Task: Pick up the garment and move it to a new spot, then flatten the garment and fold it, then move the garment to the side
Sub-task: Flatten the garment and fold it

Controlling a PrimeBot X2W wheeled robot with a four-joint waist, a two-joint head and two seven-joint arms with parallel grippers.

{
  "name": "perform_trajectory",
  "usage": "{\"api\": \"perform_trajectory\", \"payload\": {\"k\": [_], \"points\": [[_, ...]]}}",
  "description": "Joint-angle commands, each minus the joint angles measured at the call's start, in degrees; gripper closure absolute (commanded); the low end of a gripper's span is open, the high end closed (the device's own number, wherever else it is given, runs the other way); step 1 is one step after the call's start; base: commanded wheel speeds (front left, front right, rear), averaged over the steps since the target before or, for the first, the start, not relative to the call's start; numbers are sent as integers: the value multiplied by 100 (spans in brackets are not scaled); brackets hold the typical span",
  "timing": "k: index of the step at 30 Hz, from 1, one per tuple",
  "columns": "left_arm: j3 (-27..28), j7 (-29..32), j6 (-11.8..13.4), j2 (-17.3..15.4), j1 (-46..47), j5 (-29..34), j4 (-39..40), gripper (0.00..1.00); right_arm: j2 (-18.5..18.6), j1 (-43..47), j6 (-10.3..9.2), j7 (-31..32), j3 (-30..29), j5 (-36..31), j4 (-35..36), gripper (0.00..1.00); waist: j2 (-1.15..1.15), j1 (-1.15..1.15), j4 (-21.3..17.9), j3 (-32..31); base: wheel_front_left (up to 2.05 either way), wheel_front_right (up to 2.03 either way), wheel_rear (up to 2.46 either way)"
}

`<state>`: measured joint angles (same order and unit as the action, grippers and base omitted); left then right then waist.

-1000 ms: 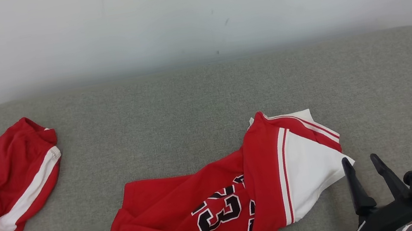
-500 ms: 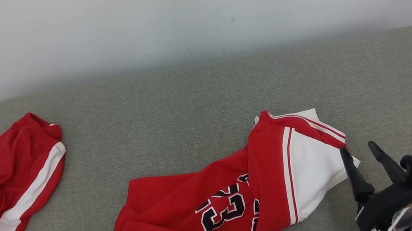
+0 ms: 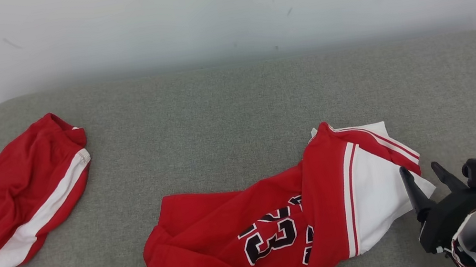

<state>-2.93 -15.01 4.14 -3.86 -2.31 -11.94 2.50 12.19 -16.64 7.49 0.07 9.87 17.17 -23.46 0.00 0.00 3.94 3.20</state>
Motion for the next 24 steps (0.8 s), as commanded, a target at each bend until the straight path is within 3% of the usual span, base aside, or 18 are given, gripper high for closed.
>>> {"api": "perform_trajectory", "payload": {"k": [1,12,13,14,15,24], "points": [[34,-24,-12,10,1,34,4,0,43,87,0,36,-16,52,-63,0,0,0,5,23,0,0,0],[106,-25,-112,54,83,89,-45,0,42,110,0,152,38,261,-466,0,0,0,-49,148,0,0,0],[115,-25,-125,57,89,95,-49,0,35,79,0,128,61,303,-490,61,0,0,-50,150,0,0,0],[119,-25,-139,60,92,98,-61,0,33,51,0,103,89,324,-520,76,0,0,-52,149,0,0,0],[126,-25,-143,62,94,106,-70,0,39,26,0,82,116,342,-547,100,0,0,-54,151,0,0,0],[179,-25,-172,79,28,130,-161,0,154,-21,0,-164,392,574,-631,100,0,0,-150,64,0,0,0]]}}
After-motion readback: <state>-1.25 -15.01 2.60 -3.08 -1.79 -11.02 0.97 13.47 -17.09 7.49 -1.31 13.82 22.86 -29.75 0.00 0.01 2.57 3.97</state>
